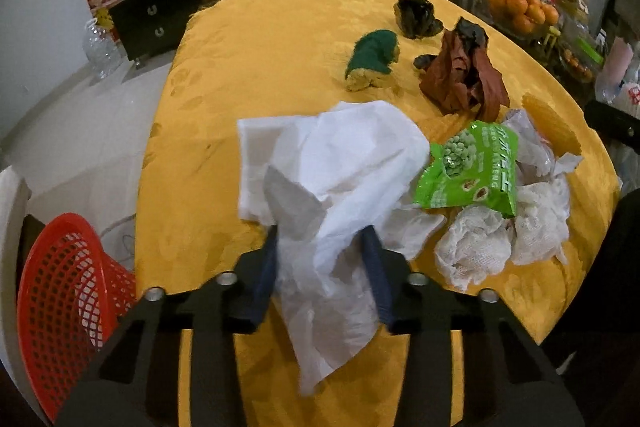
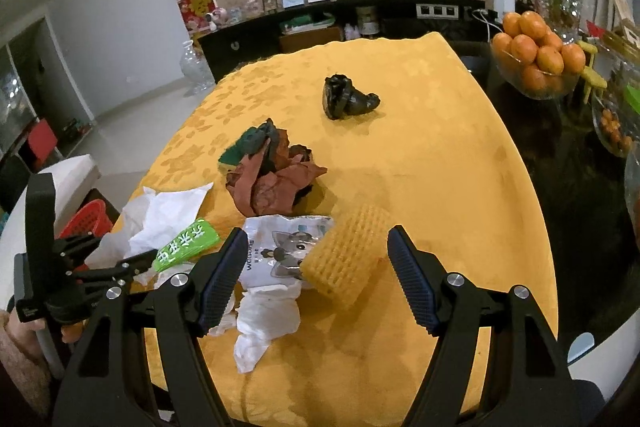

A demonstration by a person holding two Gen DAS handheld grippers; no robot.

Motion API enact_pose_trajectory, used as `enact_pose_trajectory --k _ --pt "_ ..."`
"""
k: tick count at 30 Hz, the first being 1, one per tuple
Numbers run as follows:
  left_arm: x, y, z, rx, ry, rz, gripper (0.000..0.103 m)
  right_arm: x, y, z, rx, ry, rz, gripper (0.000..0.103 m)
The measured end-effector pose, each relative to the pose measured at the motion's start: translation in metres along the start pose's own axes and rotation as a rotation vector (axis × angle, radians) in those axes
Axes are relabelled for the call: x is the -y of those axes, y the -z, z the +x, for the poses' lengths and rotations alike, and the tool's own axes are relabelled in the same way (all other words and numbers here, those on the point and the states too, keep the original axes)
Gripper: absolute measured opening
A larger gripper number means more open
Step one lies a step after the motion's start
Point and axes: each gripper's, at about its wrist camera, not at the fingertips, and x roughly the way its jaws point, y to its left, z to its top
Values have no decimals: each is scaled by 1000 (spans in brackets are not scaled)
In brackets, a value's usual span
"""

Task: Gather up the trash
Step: 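Return the left tool to the table and grasp the white tissue, then lift the white tissue with the left tool while the right tool grasps the green wrapper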

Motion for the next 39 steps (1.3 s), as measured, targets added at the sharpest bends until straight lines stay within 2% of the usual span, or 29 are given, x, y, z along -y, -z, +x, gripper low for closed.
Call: enact_pose_trajectory --k 4,14,22,28,32,39 --pt "-11 0 -4 3 16 -61 21 3 0 -1 7 7 10 70" --pt "-34 4 -40 89 8 -173 20 0 1 -7 26 -13 -8 70" --pt "-55 7 -63 148 -28 -250 20 -55 -1 -1 13 -121 -162 70" --pt "-61 9 -68 161 -37 -256 20 -103 -7 20 -37 -184 -303 70" --pt "-65 11 -72 172 -38 -264 20 -109 -11 44 -101 -208 -313 70" --pt "-67 11 -74 183 -37 -269 20 -107 0 71 -166 -193 -345 70"
